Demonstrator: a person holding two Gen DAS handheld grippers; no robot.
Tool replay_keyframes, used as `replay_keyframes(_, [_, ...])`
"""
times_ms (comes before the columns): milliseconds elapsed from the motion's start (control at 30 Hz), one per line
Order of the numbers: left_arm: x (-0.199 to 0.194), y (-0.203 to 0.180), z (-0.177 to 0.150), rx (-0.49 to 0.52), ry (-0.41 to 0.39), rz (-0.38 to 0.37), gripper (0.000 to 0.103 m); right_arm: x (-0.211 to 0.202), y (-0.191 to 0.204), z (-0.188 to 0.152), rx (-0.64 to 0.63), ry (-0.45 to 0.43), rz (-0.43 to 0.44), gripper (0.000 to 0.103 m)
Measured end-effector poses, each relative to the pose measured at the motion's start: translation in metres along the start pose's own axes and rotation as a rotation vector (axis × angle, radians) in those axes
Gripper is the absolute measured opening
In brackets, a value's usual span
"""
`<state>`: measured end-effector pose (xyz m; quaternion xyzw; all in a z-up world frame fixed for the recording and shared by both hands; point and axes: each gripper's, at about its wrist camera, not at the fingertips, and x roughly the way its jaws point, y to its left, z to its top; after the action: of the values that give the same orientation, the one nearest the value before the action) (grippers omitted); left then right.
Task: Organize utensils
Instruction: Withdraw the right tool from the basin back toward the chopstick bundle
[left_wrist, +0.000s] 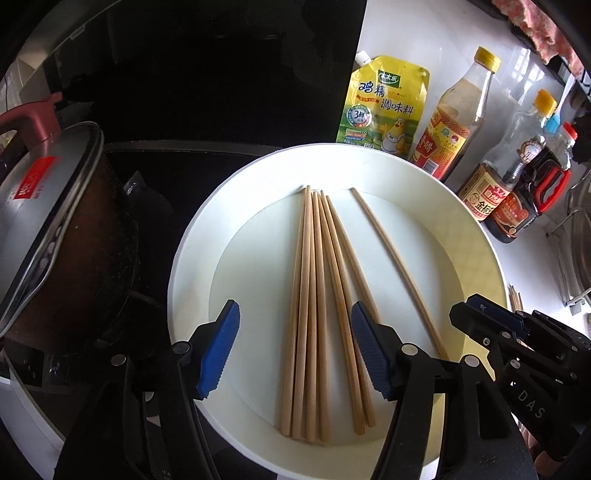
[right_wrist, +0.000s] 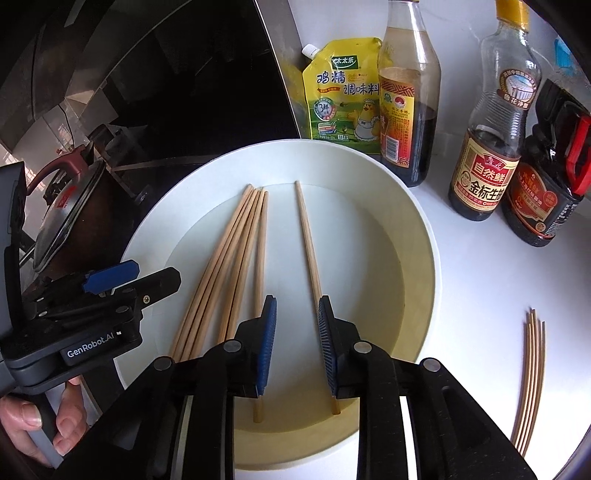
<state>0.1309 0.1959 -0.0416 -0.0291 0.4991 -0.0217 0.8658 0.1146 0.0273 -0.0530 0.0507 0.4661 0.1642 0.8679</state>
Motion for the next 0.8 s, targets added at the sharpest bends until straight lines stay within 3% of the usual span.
replay_keyframes(367, [-0.038,-0.016,-0.02,0.019,-0.068,-0.018,0.064,-0.042,-0.008,-0.026,0.023,-0.053,-0.006,0.028])
replay_keyframes(800, [-0.062,-0.048,-0.053,0.027,-0.072,-0.021,0.066,-0.08,-0.034,-0.066,0.06,-0.068,-0.014,0.032])
